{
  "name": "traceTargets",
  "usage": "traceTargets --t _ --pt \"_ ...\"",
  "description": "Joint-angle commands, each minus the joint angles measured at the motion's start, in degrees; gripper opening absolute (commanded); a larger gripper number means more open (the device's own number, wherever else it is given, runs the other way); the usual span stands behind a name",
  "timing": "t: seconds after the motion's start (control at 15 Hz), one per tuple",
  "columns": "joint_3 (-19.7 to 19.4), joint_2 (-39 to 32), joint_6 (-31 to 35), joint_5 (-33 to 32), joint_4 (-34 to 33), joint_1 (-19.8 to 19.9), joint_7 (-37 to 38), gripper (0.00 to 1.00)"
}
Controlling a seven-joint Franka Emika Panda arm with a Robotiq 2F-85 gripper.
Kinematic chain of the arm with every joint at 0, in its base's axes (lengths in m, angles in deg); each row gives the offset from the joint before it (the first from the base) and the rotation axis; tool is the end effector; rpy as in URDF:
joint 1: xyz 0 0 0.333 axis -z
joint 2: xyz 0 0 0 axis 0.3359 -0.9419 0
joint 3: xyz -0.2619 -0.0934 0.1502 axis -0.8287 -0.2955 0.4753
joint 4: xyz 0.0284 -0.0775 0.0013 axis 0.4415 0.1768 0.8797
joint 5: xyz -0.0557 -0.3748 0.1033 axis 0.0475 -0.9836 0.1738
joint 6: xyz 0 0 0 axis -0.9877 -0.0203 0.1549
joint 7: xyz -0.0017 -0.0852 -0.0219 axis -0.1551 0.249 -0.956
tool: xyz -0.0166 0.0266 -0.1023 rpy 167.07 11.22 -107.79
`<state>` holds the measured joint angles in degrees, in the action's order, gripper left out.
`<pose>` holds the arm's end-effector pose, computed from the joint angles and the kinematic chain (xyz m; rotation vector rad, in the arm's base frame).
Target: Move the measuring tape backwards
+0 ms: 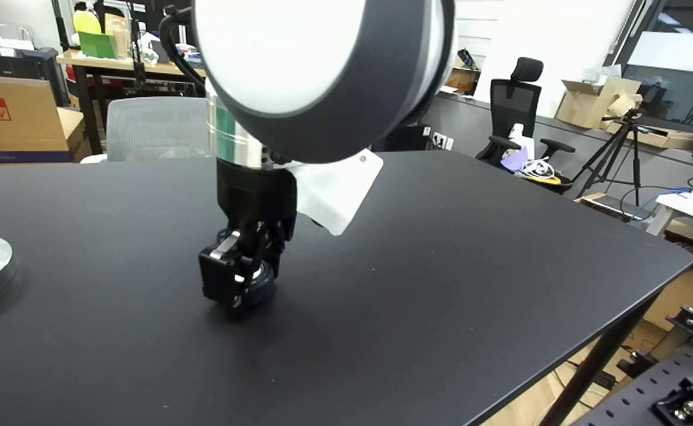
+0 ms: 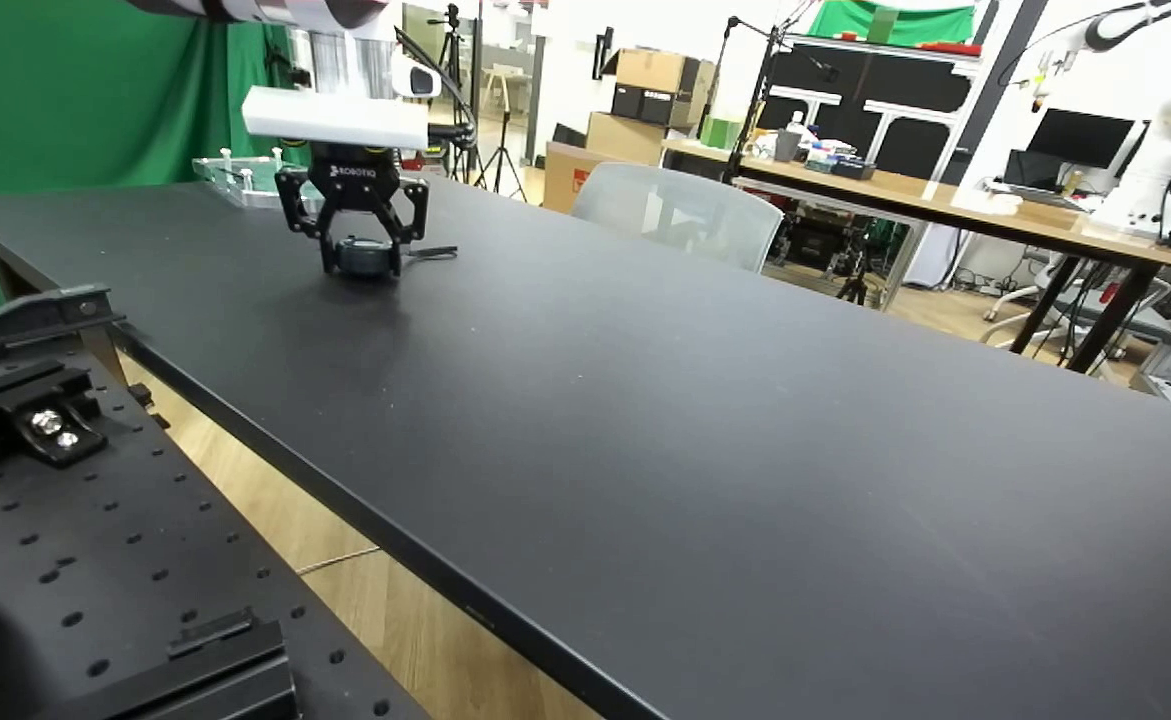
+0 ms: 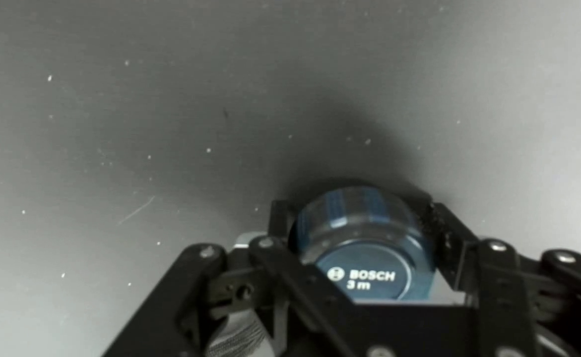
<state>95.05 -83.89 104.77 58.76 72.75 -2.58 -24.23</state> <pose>0.4017 0.2389 0.1446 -2.8552 -1.2926 -0.1341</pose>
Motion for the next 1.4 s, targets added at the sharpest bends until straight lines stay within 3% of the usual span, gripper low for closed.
traceTargets --t 0.0,0.67,0.73,0.87,1.33 --pt "-0.9 -5.1 -3.5 -0.7 -7.2 -1.2 4.1 0.44" --pt "-1.4 -9.6 -5.5 0.2 -17.5 -2.1 9.2 0.44" --pt "-1.2 -9.5 -6.1 0.4 -17.8 -1.8 9.2 0.82" --pt "-1.8 -8.9 -6.9 0.1 -18.1 -2.1 9.6 0.99" --pt "-0.2 3.7 -22.8 0.2 -15.9 -1.2 12.3 1.0"
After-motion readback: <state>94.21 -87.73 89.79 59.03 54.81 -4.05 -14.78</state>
